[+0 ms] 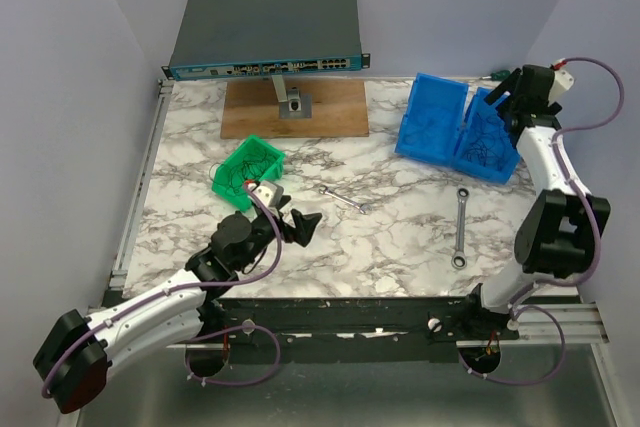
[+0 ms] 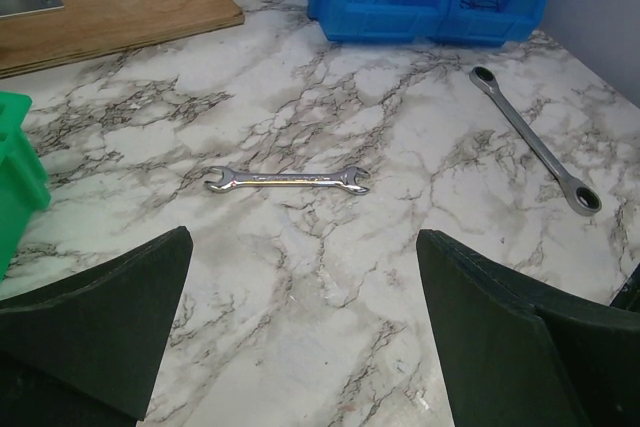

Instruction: Untangle the cables

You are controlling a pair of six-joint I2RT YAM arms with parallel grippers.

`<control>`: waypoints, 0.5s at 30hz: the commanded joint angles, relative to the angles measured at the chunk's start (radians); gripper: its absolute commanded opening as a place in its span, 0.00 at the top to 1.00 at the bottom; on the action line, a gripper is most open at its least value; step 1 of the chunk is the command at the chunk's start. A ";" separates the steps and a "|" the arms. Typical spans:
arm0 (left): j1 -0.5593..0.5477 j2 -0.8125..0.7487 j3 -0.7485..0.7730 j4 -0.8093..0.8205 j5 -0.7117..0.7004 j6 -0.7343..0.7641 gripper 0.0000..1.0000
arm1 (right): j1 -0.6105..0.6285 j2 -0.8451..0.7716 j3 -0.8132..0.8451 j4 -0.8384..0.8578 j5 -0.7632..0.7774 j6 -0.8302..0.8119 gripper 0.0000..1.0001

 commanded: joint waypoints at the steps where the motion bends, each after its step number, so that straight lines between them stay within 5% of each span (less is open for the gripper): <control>1: -0.006 -0.034 -0.004 0.007 -0.026 0.009 0.01 | 0.005 -0.141 -0.152 0.047 -0.174 -0.036 0.07; 6: -0.005 -0.055 -0.010 0.000 -0.047 0.018 0.01 | 0.014 -0.275 -0.289 0.084 -0.394 -0.027 0.16; 10: -0.006 -0.074 -0.013 -0.011 -0.062 0.036 0.01 | 0.052 -0.435 -0.490 0.266 -0.572 -0.031 0.00; 15: -0.005 -0.089 -0.026 -0.009 -0.091 0.075 0.01 | 0.079 -0.598 -0.710 0.467 -0.634 -0.017 0.00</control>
